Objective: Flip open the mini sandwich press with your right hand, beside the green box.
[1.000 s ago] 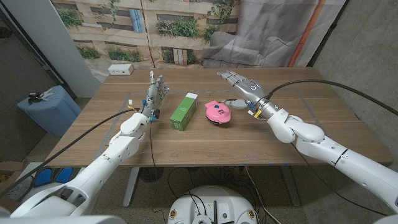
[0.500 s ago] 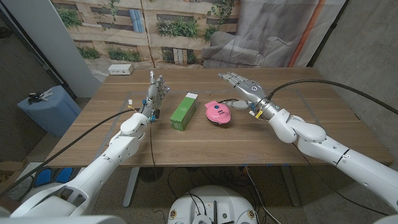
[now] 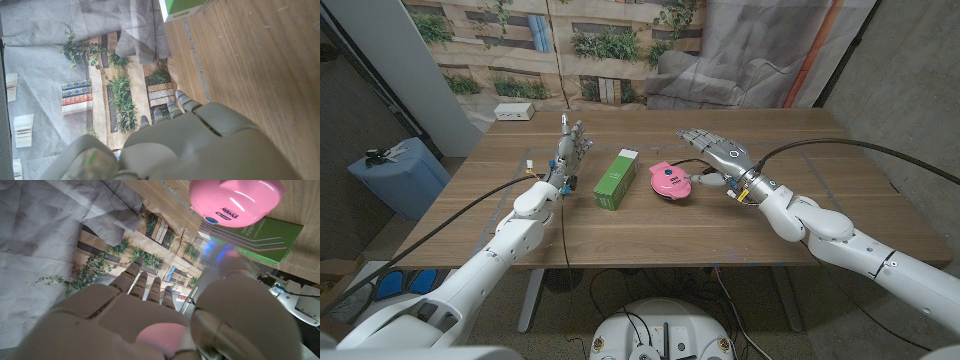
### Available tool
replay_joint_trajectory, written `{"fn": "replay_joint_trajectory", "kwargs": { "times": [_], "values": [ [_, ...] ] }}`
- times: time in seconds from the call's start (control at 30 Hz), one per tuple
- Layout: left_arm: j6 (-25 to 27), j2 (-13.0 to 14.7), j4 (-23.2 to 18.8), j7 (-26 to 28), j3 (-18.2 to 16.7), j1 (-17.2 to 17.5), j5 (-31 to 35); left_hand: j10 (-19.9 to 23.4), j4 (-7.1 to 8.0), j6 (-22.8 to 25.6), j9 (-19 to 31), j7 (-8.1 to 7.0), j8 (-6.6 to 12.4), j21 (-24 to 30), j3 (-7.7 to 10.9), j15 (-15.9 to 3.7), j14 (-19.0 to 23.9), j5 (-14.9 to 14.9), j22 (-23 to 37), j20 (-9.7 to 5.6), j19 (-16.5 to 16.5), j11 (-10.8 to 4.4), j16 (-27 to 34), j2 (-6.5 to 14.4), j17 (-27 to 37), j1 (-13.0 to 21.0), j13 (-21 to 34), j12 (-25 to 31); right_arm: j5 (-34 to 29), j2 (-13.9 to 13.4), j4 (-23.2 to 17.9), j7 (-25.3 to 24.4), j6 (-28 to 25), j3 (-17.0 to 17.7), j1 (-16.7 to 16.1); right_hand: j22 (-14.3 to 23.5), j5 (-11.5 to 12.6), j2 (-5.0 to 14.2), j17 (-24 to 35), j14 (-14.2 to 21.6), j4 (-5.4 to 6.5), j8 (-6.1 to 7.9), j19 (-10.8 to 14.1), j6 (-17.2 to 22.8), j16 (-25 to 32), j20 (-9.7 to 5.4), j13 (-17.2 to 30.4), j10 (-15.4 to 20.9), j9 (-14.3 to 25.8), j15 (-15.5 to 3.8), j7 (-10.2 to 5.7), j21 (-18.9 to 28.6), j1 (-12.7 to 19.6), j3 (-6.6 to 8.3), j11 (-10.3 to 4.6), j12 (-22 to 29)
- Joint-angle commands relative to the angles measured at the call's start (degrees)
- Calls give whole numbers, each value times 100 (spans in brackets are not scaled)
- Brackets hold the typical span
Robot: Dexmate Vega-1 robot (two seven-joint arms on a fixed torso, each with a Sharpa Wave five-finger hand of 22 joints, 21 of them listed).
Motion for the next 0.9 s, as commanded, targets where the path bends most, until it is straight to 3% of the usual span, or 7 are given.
{"fn": "replay_joint_trajectory", "kwargs": {
  "times": [0.03,0.47,0.9],
  "values": [
    [-2,-1,4,-1,1,-1,1,-28,4,-194,26,-47,30,36,-43,-211,-43,25,15,-20,18,10,17,299,20,-2,14,40,-305,-117,-94,-298,-105,-26,-259,12,-2,-2,33,65,23,30,58,104,62,23,13,105,17,-18,-34,44,-40,-37,0,41],
    [-1,-1,4,-1,1,-1,1,-29,4,-196,26,-46,29,35,-43,-215,-38,25,15,-21,17,1,19,298,20,-1,14,40,-618,-62,14,-594,-198,-179,-360,11,-1,-26,31,158,-3,10,149,95,88,-32,16,164,19,-76,-4,62,-56,-58,-8,51],
    [-1,-1,3,-1,0,-1,0,-40,4,-199,26,-47,27,36,-42,-211,-44,26,16,-20,18,0,16,299,20,-1,14,35,-896,106,400,-1023,-332,-424,-274,11,3,-30,27,182,-47,3,174,83,87,-52,17,183,20,-99,-34,58,0,-47,-16,49]
  ]
}}
